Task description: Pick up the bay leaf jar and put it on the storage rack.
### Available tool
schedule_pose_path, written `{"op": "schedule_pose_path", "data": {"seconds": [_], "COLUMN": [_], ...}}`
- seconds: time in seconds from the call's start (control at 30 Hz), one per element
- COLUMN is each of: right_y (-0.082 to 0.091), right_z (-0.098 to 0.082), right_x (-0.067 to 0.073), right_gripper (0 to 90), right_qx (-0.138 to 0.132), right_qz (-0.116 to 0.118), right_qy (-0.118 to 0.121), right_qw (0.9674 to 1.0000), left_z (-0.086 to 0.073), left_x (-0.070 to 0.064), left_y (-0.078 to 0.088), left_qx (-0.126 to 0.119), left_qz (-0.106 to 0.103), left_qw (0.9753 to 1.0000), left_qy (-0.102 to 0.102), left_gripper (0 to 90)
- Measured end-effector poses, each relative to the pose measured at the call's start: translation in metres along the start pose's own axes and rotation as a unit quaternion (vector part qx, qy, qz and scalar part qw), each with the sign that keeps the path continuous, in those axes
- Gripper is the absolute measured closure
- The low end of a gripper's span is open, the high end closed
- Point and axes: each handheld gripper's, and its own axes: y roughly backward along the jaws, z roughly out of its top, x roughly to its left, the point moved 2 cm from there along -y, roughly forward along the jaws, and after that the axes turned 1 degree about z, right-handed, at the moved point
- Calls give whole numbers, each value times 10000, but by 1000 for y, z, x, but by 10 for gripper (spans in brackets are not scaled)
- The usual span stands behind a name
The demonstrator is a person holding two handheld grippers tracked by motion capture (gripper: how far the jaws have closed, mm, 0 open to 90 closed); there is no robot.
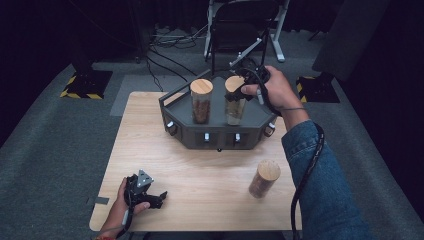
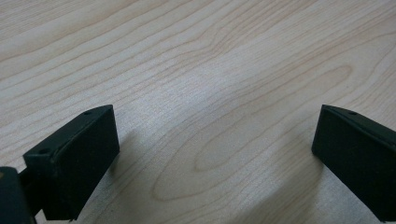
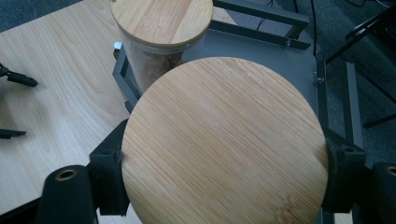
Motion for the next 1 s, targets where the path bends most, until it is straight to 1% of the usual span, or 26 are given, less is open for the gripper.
{"op": "schedule_pose_path", "data": {"seconds": [0.27, 0.37, 0.5, 0.67, 0.8, 0.9, 1.0], "right_y": [-11, -17, -23, -33, -39, -42, -45], "right_z": [3, 4, 6, 6, 5, 4, 3], "right_x": [-2, -3, -3, -3, -6, -8, -8], "right_gripper": [233, 233, 233, 233, 233, 233, 233], "right_qx": [-7, 16, 15, 47, 53, 61, 118], "right_qz": [-26, 2, -84, 1, 19, -41, -32], "right_qy": [-138, -197, -270, -318, -447, -522, -496], "right_qw": [9999, 9998, 9996, 9995, 9990, 9986, 9987], "left_z": [0, 0, 0, 0, 0, 0, 0], "left_x": [0, 0, 0, 0, 0, 0, 0], "left_y": [0, 0, 0, 0, 0, 0, 0], "left_qx": [1, -3, 0, -9, -7, -9, -9], "left_qz": [-11, -8, -9, -18, -19, -19, -19], "left_qw": [10000, 10000, 10000, 10000, 10000, 10000, 10000], "left_qy": [-9, -20, -23, -27, -29, -31, -32], "left_gripper": [6, 6, 6, 6, 6, 6, 6]}}
